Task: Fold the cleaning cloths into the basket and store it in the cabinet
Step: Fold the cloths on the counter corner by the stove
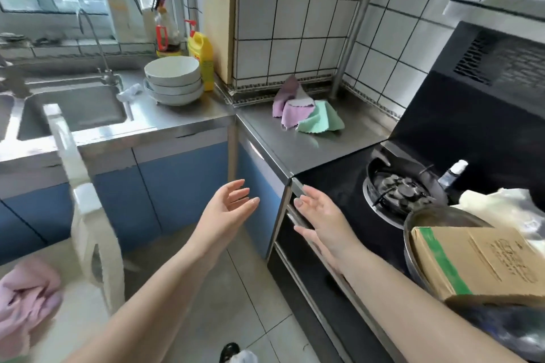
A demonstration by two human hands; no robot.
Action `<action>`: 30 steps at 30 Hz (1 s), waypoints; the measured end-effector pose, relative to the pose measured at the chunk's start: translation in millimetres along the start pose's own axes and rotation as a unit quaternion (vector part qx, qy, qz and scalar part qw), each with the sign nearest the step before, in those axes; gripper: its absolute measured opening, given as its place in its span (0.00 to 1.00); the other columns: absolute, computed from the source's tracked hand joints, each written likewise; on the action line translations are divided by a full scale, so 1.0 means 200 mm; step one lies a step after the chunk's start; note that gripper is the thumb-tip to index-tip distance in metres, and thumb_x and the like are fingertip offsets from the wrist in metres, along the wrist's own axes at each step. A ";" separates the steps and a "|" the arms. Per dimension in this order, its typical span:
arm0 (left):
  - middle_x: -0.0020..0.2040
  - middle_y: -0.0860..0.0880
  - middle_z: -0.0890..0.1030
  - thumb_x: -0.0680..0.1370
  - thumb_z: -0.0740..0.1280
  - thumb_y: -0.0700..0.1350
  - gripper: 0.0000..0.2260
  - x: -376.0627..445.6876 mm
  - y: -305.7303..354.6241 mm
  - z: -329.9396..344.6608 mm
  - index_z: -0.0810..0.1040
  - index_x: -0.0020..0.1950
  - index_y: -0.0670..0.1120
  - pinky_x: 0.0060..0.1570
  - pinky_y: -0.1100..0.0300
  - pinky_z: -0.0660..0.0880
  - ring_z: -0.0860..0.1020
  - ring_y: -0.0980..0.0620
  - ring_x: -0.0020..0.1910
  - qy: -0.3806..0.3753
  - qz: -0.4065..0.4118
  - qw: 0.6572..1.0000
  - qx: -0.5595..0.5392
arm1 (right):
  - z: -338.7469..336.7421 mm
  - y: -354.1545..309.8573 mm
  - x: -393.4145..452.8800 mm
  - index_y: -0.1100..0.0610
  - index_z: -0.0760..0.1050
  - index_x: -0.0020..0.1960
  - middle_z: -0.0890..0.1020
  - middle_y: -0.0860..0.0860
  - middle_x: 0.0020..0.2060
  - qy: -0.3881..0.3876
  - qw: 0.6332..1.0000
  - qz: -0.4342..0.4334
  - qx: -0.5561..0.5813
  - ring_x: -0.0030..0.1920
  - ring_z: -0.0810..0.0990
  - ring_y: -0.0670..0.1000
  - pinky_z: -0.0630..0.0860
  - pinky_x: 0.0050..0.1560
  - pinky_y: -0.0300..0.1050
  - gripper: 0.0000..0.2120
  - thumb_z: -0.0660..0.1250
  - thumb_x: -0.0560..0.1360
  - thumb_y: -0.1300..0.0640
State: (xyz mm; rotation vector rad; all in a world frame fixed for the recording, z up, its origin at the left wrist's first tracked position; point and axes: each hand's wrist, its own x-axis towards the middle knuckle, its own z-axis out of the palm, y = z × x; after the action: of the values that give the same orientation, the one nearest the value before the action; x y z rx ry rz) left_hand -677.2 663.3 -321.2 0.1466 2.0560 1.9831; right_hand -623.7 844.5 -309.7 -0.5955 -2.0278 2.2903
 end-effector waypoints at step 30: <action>0.61 0.51 0.78 0.75 0.70 0.45 0.19 2.44 0.23 0.39 0.73 0.66 0.46 0.49 0.70 0.73 0.77 0.55 0.58 -0.178 -0.007 0.969 0.171 | -0.23 -0.33 2.06 0.45 0.68 0.62 0.72 0.45 0.65 0.164 0.986 0.014 -0.038 0.63 0.72 0.43 0.68 0.69 0.52 0.19 0.68 0.75 0.59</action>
State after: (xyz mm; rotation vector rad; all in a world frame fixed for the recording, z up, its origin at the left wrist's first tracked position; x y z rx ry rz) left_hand -1127.5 869.2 -339.4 0.5160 2.1216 1.4457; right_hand -1006.5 1008.6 -359.7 -0.9390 -1.9620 1.9752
